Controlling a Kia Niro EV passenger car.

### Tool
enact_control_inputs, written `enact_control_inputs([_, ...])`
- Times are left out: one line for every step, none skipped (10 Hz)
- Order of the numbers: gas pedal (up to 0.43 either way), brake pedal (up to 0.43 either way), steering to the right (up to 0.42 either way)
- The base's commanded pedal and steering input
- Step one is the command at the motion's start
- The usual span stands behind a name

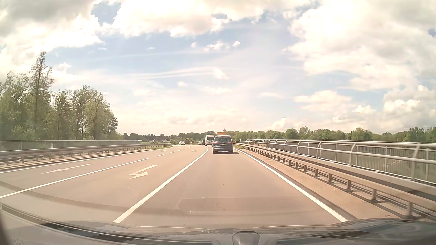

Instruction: Follow the waypoints while adhering to traffic rules and regulations

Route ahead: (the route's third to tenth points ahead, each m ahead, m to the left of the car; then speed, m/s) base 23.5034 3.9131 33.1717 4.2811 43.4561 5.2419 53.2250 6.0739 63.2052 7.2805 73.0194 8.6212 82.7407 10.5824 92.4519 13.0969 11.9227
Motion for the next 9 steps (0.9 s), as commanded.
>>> enact_control_inputs([0.150, 0.000, -0.003])
enact_control_inputs([0.150, 0.000, -0.002])
enact_control_inputs([0.150, 0.000, -0.002])
enact_control_inputs([0.138, 0.000, -0.003])
enact_control_inputs([0.118, 0.000, -0.003])
enact_control_inputs([0.110, 0.000, -0.003])
enact_control_inputs([0.110, 0.000, -0.003])
enact_control_inputs([0.110, 0.000, -0.003])
enact_control_inputs([0.110, 0.000, -0.003])
